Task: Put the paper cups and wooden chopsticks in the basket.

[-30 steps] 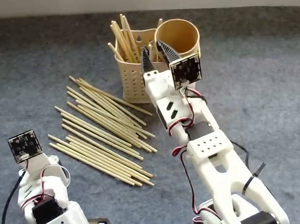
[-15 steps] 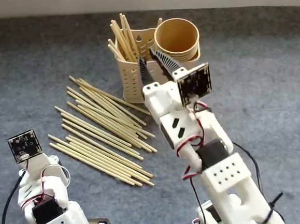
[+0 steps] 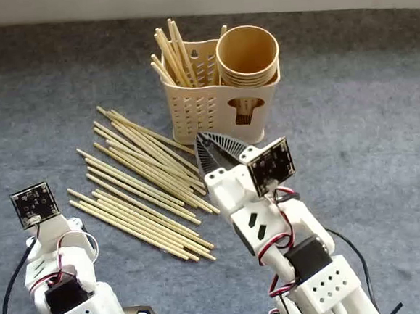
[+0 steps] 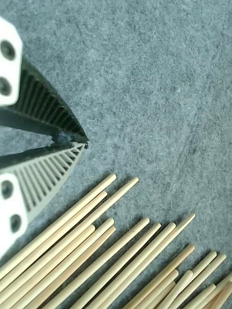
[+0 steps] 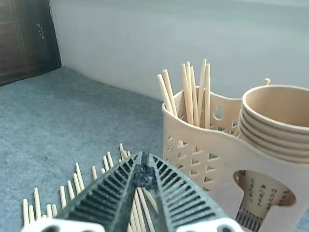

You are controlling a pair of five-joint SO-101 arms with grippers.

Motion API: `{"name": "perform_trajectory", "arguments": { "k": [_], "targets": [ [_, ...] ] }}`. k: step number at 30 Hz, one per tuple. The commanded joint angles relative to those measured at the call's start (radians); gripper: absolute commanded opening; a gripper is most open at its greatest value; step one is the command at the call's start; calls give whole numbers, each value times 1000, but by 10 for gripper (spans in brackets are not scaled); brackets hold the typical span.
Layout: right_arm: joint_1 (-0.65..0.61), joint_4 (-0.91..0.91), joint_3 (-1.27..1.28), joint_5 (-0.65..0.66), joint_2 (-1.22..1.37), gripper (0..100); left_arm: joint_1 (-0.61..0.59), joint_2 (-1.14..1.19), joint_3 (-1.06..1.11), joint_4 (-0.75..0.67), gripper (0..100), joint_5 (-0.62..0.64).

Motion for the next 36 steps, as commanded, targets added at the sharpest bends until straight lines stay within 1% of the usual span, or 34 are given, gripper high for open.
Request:
{"name": "perform_trajectory", "arguments": {
  "k": [1, 11, 13, 17, 22, 24, 29, 31, 36],
  "targets": [
    [-10, 1, 51, -8, -68, 5, 24, -12, 21, -17, 11, -9],
    [-5, -1, 271, -9, -249, 5, 27, -16, -10, -17, 7, 0],
    [-5, -8, 321, -9, -306, 5, 27, -16, -19, -18, 7, 31],
    [-5, -97, 440, -9, -421, 5, 25, -16, -21, -21, 7, 95],
    [-5, -116, 509, -9, -518, 5, 24, -13, -44, -15, 7, 43],
    [-5, -116, 512, -9, -530, 5, 24, -10, -85, 17, 7, 48],
    [-5, -116, 512, -9, -522, 5, 25, -8, -239, 152, 7, 52],
    [-5, -116, 513, -9, -521, 5, 25, -8, -288, 187, 8, 78],
    [-5, -116, 513, -9, -521, 5, 53, -7, -325, 219, 9, 91]
  ]
}}
